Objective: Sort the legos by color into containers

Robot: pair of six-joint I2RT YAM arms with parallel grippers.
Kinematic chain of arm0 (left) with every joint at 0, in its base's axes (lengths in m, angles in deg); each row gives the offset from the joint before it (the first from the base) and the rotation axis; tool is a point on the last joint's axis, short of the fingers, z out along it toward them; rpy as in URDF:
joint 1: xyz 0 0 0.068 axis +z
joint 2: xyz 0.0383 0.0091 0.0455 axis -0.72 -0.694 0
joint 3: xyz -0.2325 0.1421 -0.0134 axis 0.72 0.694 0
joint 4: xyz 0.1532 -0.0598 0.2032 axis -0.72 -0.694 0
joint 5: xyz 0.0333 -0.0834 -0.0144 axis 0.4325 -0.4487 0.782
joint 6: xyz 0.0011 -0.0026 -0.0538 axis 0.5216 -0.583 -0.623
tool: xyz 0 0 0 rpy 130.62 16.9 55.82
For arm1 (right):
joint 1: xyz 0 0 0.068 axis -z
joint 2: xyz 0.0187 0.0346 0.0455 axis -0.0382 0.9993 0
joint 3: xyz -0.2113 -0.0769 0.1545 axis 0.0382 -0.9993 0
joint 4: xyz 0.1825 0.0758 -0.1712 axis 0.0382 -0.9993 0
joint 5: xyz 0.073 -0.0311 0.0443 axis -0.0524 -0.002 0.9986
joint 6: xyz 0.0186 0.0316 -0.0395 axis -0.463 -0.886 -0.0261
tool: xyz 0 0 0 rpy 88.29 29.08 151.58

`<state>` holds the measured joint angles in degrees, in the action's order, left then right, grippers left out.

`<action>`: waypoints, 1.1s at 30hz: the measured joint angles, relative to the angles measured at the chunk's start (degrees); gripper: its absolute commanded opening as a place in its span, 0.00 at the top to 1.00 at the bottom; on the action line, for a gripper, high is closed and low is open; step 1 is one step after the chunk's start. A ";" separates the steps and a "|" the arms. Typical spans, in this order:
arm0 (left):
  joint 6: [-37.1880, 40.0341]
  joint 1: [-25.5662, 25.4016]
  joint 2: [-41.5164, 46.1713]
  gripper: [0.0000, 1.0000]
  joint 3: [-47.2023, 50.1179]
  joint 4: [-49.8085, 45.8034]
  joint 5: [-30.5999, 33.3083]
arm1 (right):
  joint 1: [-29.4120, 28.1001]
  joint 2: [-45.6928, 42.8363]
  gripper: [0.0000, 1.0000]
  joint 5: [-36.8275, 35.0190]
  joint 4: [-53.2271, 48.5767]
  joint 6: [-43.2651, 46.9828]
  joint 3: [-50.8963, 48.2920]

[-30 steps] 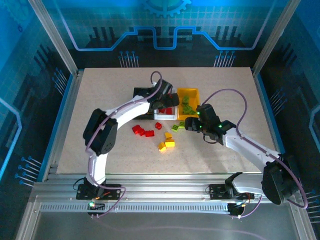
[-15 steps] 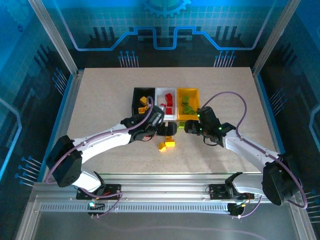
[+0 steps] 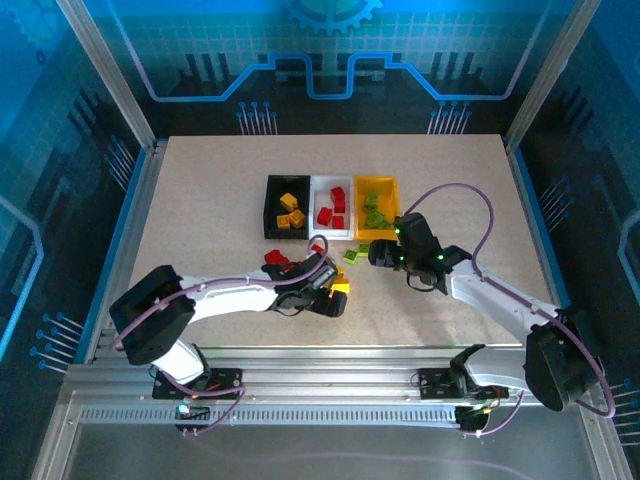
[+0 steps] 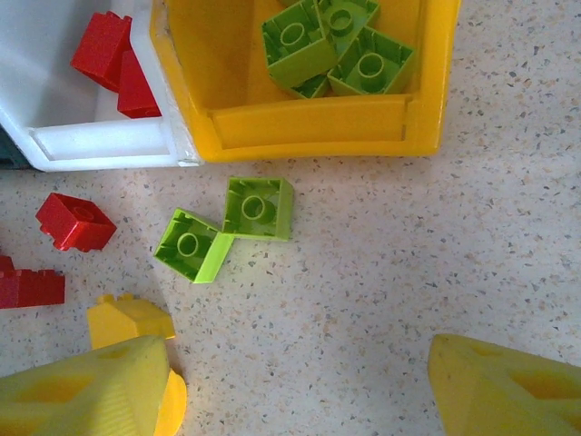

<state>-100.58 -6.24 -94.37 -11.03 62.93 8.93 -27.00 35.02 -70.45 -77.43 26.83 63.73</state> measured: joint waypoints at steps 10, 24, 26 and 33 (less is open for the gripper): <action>1.68 -0.24 -4.96 0.25 -2.23 0.02 5.55 | 0.02 -1.88 0.23 -0.22 -0.02 0.00 0.00; 4.07 0.11 -6.73 0.58 -3.54 1.09 9.81 | 0.37 -2.36 0.23 -0.70 -0.02 0.02 0.00; 3.78 0.11 -5.35 0.60 -2.23 1.29 9.42 | 0.37 -2.36 0.23 -0.87 -0.04 0.02 0.00; 1.01 2.14 6.58 0.63 -0.04 -2.10 9.55 | 0.37 -2.36 0.22 -1.11 -0.04 -0.02 0.00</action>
<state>-99.57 -4.10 -87.79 -11.07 60.83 18.48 -26.63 32.66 -71.56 -77.48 26.81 63.73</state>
